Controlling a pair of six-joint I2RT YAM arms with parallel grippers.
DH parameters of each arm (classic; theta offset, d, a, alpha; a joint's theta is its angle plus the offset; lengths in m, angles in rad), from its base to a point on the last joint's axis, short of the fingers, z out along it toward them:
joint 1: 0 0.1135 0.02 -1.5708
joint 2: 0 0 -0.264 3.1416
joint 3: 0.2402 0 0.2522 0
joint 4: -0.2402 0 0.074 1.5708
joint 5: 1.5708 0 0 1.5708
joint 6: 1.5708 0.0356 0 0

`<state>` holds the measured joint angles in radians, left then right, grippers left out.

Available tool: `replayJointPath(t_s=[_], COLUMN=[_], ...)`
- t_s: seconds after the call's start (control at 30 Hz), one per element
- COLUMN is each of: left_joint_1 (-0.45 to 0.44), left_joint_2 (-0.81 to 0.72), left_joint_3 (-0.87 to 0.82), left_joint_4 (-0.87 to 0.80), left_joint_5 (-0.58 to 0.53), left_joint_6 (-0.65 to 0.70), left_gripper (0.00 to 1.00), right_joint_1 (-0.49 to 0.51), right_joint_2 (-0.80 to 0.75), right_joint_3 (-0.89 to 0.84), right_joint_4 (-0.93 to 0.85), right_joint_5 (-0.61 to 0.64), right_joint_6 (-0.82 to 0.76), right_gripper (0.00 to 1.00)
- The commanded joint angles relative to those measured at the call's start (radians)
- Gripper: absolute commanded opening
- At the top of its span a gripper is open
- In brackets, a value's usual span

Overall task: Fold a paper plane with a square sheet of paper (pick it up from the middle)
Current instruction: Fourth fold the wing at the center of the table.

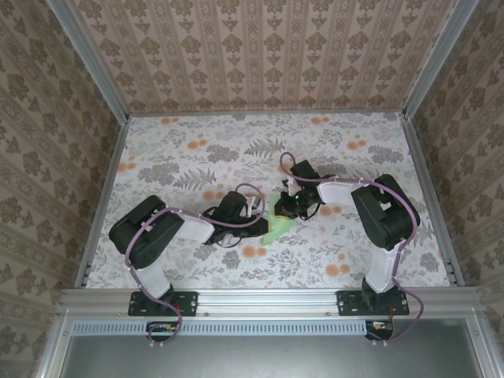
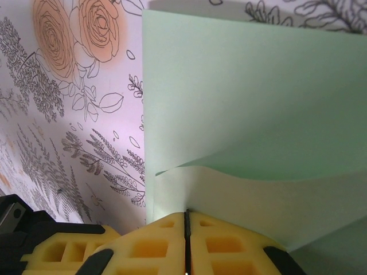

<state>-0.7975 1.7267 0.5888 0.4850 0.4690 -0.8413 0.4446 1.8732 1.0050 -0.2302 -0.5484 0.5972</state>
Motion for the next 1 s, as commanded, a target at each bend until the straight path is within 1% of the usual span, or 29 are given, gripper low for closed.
replayJointPath(t_s=[0.0, 0.13, 0.23, 0.5, 0.77, 0.97], left_joint_1=[0.016, 0.021, 0.018, -0.018, -0.028, -0.026], left_joint_2=[-0.062, -0.148, -0.163, -0.101, -0.026, 0.009], left_joint_3=[-0.007, 0.017, 0.040, 0.084, 0.118, 0.132], left_joint_4=[-0.122, -0.133, -0.149, -0.126, -0.113, -0.145], left_joint_5=[-0.007, -0.048, -0.054, -0.034, -0.029, -0.034], left_joint_6=[0.028, 0.031, 0.030, 0.012, -0.010, -0.009], left_gripper=[0.00, 0.03, 0.04, 0.05, 0.05, 0.05], right_joint_1=[-0.004, 0.003, 0.005, 0.007, 0.005, 0.003], right_joint_2=[0.037, 0.037, 0.040, 0.039, 0.005, -0.031], right_joint_3=[-0.048, -0.072, -0.078, -0.079, -0.081, -0.075], right_joint_4=[-0.015, 0.002, 0.011, 0.023, 0.080, 0.099], right_joint_5=[0.053, 0.050, 0.050, 0.041, -0.025, -0.073], right_joint_6=[-0.017, -0.008, -0.004, -0.006, -0.013, -0.013], right_gripper=[0.09, 0.09, 0.09, 0.09, 0.09, 0.11])
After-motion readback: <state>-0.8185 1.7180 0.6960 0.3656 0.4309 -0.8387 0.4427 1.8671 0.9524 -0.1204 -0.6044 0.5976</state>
